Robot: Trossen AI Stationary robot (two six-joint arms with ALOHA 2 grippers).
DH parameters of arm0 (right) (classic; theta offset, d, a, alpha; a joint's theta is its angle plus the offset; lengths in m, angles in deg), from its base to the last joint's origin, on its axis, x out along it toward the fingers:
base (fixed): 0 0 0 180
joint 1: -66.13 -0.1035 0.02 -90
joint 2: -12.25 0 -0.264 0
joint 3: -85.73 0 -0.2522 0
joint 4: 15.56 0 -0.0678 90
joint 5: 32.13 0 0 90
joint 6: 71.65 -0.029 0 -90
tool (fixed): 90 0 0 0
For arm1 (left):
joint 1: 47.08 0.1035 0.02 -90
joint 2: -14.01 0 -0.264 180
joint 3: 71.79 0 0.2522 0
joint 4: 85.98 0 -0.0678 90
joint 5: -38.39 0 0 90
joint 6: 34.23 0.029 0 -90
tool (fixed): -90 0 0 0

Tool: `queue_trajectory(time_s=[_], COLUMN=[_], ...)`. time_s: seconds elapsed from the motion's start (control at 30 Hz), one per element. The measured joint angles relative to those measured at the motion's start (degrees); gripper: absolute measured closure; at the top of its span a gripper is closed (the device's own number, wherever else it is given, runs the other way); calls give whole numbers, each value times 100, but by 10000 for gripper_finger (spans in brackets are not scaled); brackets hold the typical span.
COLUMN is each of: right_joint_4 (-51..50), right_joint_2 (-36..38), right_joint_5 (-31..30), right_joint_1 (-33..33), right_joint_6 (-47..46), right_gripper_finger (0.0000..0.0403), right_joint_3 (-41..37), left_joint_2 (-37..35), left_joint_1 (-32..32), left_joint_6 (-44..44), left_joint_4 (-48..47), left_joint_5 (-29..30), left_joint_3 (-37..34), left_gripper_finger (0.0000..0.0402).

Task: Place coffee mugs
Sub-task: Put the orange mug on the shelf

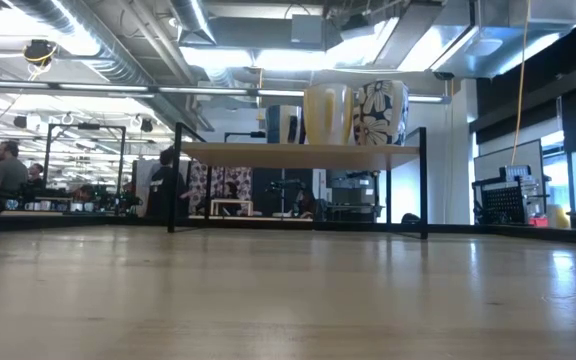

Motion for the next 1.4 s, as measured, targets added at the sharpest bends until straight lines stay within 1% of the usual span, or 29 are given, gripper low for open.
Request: queue_trajectory(time_s=[0.17,0.33,0.7,0.93,1.1,1.23,1.4], right_joint_4=[-4,-6,2,18,19,18,16], right_joint_2=[0,2,2,2,3,4,4], right_joint_5=[51,51,117,156,152,149,145], right_joint_1=[2,-1,-4,-4,-4,-4,-4], right_joint_6=[311,412,415,412,414,422,423], right_gripper_finger=[214,214,214,214,214,214,214], right_joint_3=[0,0,0,2,2,2,4], left_joint_2=[379,728,1574,1770,1774,1805,1796], left_joint_1=[-346,-346,-75,2,6,22,55], left_joint_6=[-583,-912,-943,-884,-871,-724,-509], left_joint_4=[-281,-628,-612,-557,-546,-535,-324], left_joint_5=[-21,71,-20,-126,20,21,-20], left_joint_3=[0,0,-15,-2,-2,-4,-130], left_gripper_finger=[286,286,286,286,289,319,382])
